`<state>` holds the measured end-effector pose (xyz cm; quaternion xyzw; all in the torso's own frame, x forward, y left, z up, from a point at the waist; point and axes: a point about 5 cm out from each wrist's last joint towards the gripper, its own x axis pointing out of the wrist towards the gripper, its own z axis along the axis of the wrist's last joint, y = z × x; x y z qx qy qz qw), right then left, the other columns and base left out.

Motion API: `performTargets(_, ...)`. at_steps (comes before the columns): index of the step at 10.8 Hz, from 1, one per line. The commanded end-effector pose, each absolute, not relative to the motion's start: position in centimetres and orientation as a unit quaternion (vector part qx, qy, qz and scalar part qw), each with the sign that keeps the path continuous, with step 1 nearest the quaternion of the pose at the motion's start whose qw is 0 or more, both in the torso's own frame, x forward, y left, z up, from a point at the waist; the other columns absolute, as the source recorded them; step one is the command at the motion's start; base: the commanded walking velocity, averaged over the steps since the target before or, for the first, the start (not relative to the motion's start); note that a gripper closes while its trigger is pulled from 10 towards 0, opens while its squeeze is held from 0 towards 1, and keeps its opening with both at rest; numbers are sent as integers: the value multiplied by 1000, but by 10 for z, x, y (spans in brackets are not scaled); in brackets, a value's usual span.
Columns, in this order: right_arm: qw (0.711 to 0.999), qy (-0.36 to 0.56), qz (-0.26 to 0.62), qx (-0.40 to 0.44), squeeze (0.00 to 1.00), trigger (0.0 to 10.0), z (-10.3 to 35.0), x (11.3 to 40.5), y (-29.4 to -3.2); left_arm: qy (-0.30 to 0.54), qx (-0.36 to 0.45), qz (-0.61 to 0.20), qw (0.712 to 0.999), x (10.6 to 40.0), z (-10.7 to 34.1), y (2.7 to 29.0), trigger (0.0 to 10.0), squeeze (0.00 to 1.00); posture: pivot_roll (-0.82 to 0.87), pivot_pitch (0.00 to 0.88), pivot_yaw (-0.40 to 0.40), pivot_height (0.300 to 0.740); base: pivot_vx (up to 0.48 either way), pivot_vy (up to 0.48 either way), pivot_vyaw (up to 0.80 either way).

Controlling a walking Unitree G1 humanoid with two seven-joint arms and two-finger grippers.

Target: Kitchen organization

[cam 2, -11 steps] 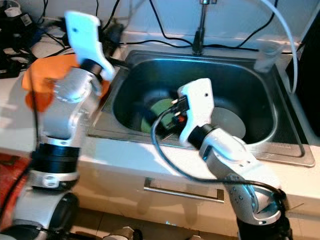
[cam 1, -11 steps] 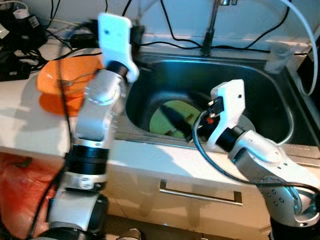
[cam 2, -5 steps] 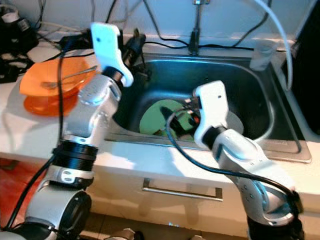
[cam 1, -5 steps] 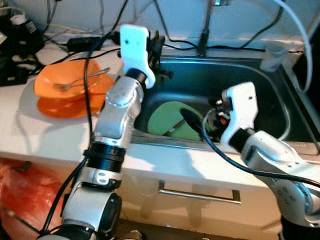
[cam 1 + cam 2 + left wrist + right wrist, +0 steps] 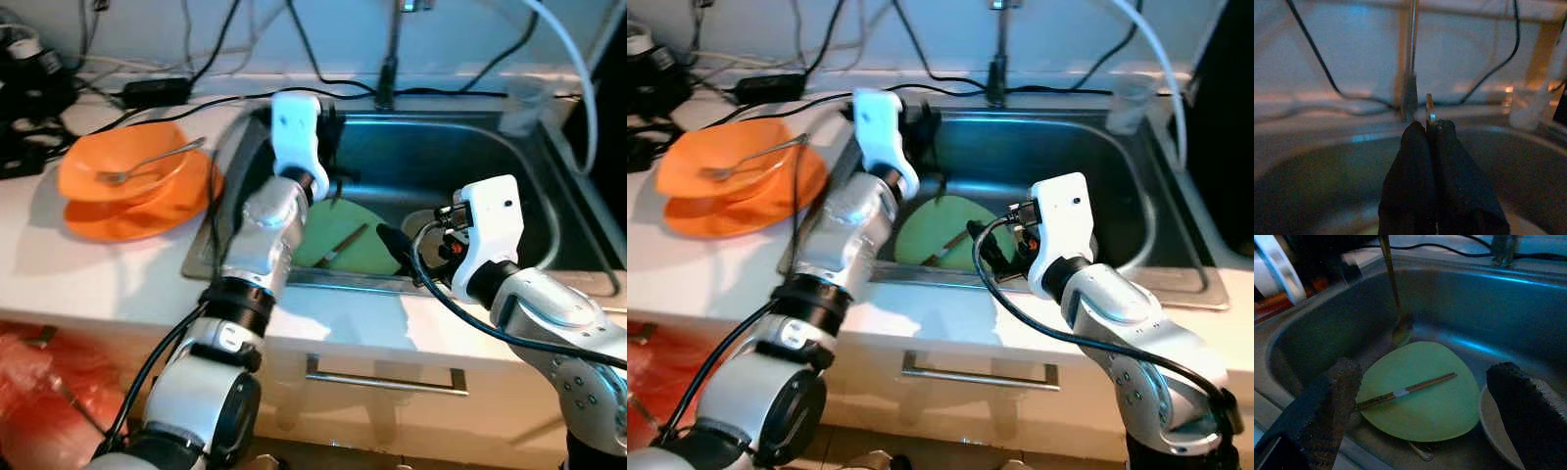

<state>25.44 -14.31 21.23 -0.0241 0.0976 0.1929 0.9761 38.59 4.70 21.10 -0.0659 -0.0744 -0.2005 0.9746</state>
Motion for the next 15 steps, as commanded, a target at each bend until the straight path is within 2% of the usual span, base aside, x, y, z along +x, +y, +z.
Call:
performTargets(1,977,101,187,-24,0,10000,212,252,-144,-68,-66,-185,978,390,208,51,0,0,-188,78,114,740,0,0,0)
performTargets(3,976,109,185,-26,0,10000,211,251,-144,-46,-57,-179,981,393,199,51,157,0,-191,78,125,740,0,0,0)
performTargets(4,976,113,182,-27,0,10000,209,251,-145,-19,-56,-173,983,396,189,54,2235,0,-191,80,129,740,0,0,0)
performTargets(5,976,117,181,-25,0,10000,208,250,-144,1,-61,-163,985,397,181,57,3020,0,-190,82,131,740,0,0,0)
performTargets(6,976,120,183,-24,0,10000,207,249,-144,18,-70,-153,986,397,174,61,2902,0,-189,82,130,740,0,0,0)
performTargets(7,975,122,185,-23,0,10000,206,249,-143,34,-80,-142,986,397,167,65,1608,506,-189,82,131,740,0,0,0)
performTargets(8,975,122,187,-22,0,10000,206,249,-142,48,-86,-137,986,396,160,67,4118,1000,-191,82,131,740,0,0,0)
performTargets(9,974,122,190,-21,0,10000,207,249,-141,56,-86,-134,986,394,154,70,10000,1000,-192,83,132,740,0,0,0)
performTargets(15,974,118,194,-17,0,10000,207,249,-139,68,-82,-120,987,394,147,78,10000,1000,-185,81,134,740,0,0,0)
